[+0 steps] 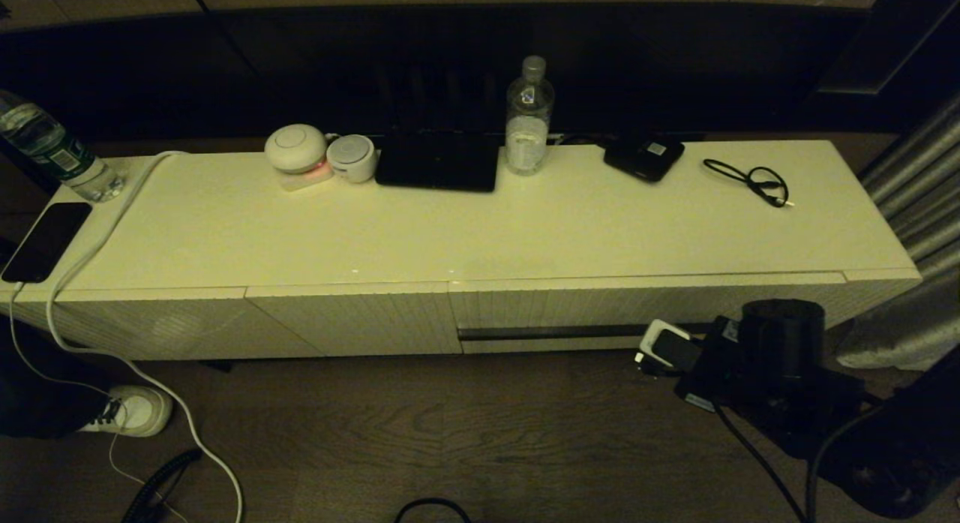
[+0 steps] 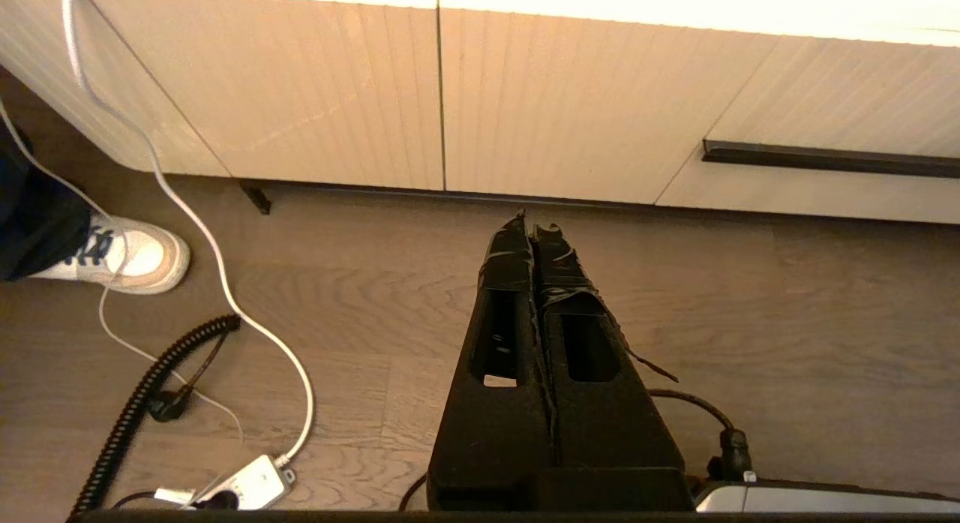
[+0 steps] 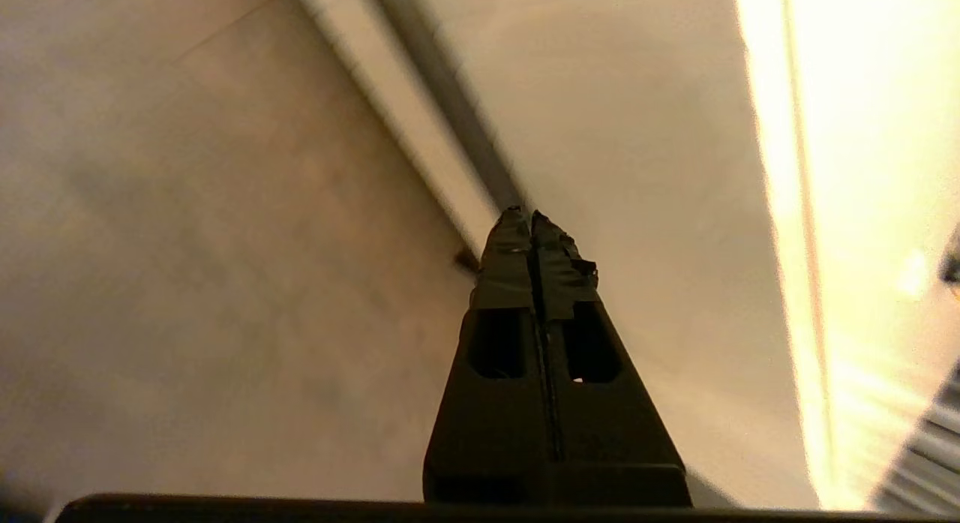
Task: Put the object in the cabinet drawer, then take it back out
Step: Open the drawer
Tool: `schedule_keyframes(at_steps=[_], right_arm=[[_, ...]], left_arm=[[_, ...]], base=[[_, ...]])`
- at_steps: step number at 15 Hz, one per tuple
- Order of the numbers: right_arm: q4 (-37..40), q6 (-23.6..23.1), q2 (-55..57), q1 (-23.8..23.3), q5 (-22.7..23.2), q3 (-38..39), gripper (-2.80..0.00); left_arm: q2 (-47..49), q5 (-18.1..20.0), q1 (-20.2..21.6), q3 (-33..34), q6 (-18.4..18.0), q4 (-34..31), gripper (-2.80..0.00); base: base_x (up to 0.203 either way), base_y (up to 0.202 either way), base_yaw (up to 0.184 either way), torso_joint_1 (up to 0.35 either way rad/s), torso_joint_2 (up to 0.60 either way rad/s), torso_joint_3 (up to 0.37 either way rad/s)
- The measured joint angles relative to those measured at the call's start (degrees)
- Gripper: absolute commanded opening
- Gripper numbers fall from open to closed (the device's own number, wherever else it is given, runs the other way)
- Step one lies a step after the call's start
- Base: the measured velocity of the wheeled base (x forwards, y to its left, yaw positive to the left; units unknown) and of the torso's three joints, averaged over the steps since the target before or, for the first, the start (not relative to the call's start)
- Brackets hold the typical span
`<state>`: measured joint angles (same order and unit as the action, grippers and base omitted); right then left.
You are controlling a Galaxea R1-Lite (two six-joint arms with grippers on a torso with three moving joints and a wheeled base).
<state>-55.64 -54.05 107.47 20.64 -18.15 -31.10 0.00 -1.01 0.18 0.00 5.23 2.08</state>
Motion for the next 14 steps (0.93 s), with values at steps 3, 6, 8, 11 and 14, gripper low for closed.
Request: schedule_keyframes(at_steps=[3,6,8,11,14], right_arm=[[9.49,-1.37,-12.84,0.47,0.89,6.72,-2.80],[21.38,-3.09,-27.88,0.53,2.37,13.42,-2.80],[29.67,-3.65,-36.74,0.50,3.87,16.80,-2.80],[46.12,-4.11,-47.88,-0.43,9.98,18.95,-2.80],[49.95,-5.76,-49.96,-1.83,18.21,19.23,-2.80]], left_arm=[[0.00,0.00,-0.05,0.00,0.02,-0.02,-2.80],[0.00,-0.02,-0.02,0.00,0.01,0.00,-2.80],[0.00,-0.02,-0.02,0.00,0.00,0.00,-2.80],[0.00,-0.03,-0.05,0.00,0.00,0.00,-2.80],[0.00,-0.02,-0.04,0.00,-0.01,0.00,-2.80]], base=[[0.000,0.000,0.000,0.000,0.00,0.000],[0.000,0.000,0.000,0.000,0.00,0.000],[0.000,0.000,0.000,0.000,0.00,0.000],[0.000,0.000,0.000,0.000,0.00,0.000],[0.000,0.000,0.000,0.000,0.00,0.000]])
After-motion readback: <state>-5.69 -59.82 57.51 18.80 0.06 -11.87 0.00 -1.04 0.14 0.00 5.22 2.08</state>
